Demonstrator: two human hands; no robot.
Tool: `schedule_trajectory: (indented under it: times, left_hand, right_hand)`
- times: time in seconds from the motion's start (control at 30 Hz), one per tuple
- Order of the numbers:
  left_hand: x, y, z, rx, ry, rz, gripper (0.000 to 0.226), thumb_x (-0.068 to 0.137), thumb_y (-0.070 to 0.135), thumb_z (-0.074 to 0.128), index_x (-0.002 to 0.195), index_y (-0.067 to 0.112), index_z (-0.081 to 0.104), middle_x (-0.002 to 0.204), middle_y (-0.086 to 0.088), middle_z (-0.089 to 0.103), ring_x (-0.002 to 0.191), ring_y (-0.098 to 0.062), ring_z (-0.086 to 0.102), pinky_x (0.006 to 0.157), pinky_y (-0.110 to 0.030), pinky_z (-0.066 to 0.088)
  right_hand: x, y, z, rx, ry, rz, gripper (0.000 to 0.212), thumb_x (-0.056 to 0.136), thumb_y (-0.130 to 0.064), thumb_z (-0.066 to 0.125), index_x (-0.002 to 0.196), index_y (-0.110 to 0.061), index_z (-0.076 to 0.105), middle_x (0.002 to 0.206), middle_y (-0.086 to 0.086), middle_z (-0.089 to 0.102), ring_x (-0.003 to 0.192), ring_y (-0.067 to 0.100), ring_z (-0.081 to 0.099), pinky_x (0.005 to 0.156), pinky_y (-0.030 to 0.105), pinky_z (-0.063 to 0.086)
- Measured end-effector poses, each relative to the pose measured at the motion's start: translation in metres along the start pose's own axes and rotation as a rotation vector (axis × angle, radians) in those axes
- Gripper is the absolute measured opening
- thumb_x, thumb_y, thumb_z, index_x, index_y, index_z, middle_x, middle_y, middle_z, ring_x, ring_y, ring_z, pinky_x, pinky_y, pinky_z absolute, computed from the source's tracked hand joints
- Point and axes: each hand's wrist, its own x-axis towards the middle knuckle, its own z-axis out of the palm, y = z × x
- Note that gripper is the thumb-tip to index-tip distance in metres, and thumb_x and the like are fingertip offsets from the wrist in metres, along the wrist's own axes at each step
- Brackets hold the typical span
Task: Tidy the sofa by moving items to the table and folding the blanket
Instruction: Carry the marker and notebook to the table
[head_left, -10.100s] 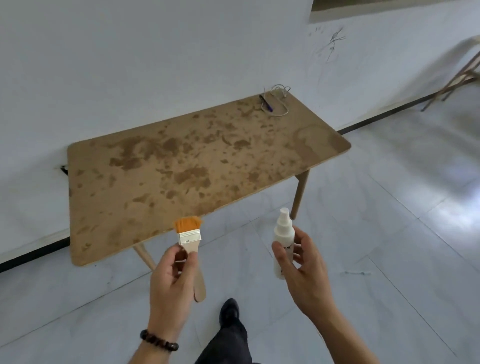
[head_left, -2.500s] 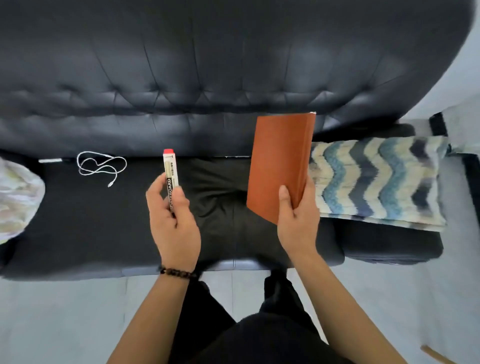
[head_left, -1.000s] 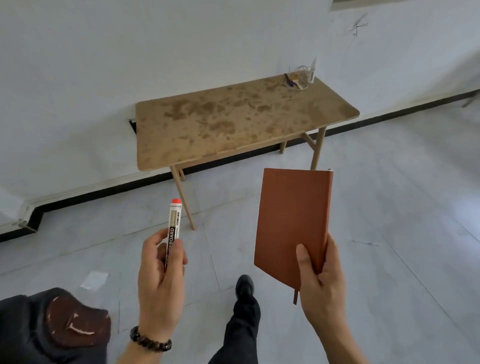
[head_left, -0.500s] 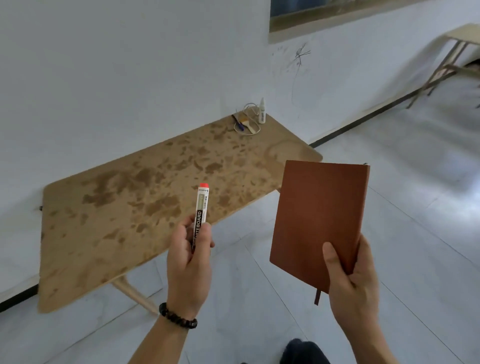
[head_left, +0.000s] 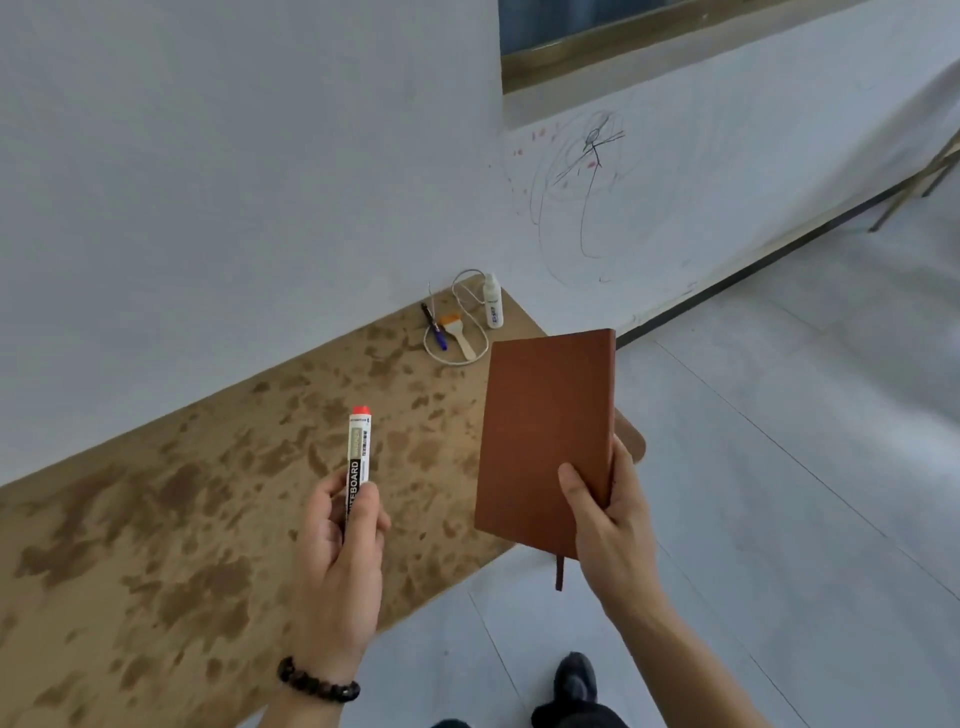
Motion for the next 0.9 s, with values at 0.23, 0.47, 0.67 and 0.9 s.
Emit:
schedule_trajectory:
  times: [0.23, 0.47, 0.67, 0.9]
  left_hand:
    - [0.077, -0.025, 0.045, -0.007, 0.102, -0.082, 0.011, 0.096, 0.030, 0.051, 0.098, 0.037, 0.059, 0.067, 0.002, 0.052, 0.050, -0.012, 0.038, 0.042, -0.023, 0.032]
    - [0.169, -0.089, 0.072, 0.058, 0.106, -0.228, 0.019, 0.095, 0.043, 0.053, 0.102, 0.025, 0.056, 0.063, 0.009, 0.050, 0.051, -0.012, 0.040, 0.050, -0.030, 0.034]
    - [0.230, -0.099, 0.086, 0.036, 0.144, -0.262, 0.008, 0.096, 0.039, 0.052, 0.100, 0.033, 0.057, 0.065, 0.007, 0.049, 0.052, -0.012, 0.038, 0.052, -0.030, 0.033]
    - [0.257, -0.108, 0.091, 0.137, 0.350, -0.346, 0.017, 0.101, 0.027, 0.051, 0.094, 0.043, 0.055, 0.062, 0.011, 0.050, 0.054, -0.008, 0.042, 0.050, -0.028, 0.037]
  right_hand:
    - [0.123, 0.008, 0.027, -0.083, -0.103, 0.154, 0.038, 0.097, -0.021, 0.061, 0.130, -0.038, 0.054, 0.111, -0.019, 0.068, 0.103, 0.005, 0.067, 0.089, 0.035, 0.058]
    - [0.189, 0.044, 0.039, -0.203, -0.016, 0.314, 0.030, 0.096, -0.025, 0.062, 0.114, -0.048, 0.058, 0.106, -0.014, 0.071, 0.096, 0.009, 0.071, 0.082, 0.037, 0.061]
    - [0.260, 0.048, 0.051, -0.352, -0.129, 0.330, 0.025, 0.095, -0.025, 0.064, 0.115, -0.039, 0.061, 0.102, -0.011, 0.073, 0.092, 0.012, 0.073, 0.079, 0.041, 0.062]
    - [0.342, 0.082, 0.141, -0.438, -0.379, 0.389, 0.026, 0.090, -0.030, 0.065, 0.115, -0.030, 0.060, 0.100, -0.010, 0.071, 0.089, 0.009, 0.071, 0.074, 0.031, 0.061]
